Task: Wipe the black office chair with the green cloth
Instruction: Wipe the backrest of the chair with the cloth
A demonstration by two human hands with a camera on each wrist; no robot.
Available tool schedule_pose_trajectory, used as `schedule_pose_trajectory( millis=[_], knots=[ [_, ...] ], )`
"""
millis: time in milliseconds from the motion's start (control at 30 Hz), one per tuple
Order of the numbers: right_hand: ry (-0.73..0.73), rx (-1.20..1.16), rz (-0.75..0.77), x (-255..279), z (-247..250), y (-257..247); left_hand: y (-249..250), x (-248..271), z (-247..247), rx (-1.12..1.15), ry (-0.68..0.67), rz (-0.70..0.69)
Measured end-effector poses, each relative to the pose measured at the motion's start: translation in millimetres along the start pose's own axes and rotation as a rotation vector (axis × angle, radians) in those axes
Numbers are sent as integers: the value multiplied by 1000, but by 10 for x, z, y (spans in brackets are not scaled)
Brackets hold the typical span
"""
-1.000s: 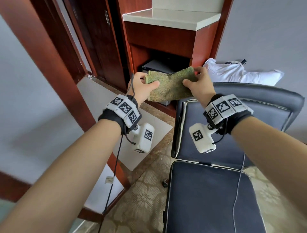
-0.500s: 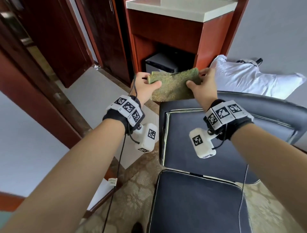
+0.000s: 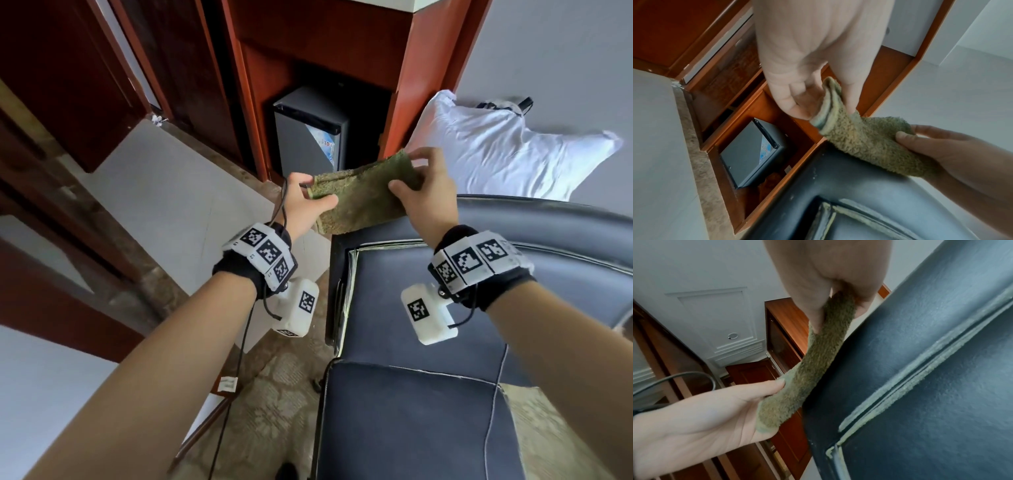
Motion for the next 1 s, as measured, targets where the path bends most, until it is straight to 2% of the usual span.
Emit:
schedule_pose_trajectory(
  millis=[167,300,367,433,467,500,567,667,733,800,900,1000],
  knots=[
    [35,302,86,15,89,73,16,-49,-116,-42,-1,-16],
    [86,452,119,46,135,26,81,9,-214,-201,-36,-64],
    [97,541,283,63,106,-66,144,51,-238,-321,7,-194],
    [9,590,537,109,16,-106,186,95,-260,-458,37,-383],
    [-52,589,605,124,-19,-63,191,117,-270,-501,35,-471],
    [-115,572,613,132,-44,3,160,120,-281,-535,19,-542],
    [-209,551,523,157,-49,102,69,146,-299,-595,-69,-611],
    [-237,551,483,194,-19,149,-101,196,-296,-540,-209,-561],
    [-255,542,479,195,-15,123,-131,244,-276,-464,-223,-553],
    [-257,514,475,190,37,128,-96,286,-287,-531,-216,-583],
    [-95,449,475,215,341,219,-4,318,-377,-737,-220,-597],
    [65,566,443,349,680,432,104,349,-571,-909,-255,-565]
  ],
)
Point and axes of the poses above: each hand's wrist, its own x-axis away from the middle knuckle, its own z-axis out of the back of the hand, y = z × x, the point moved 3 cm from there along -x, towards the middle knuckle, and after that the axes turned 1 degree about x, right-handed, at the moved point
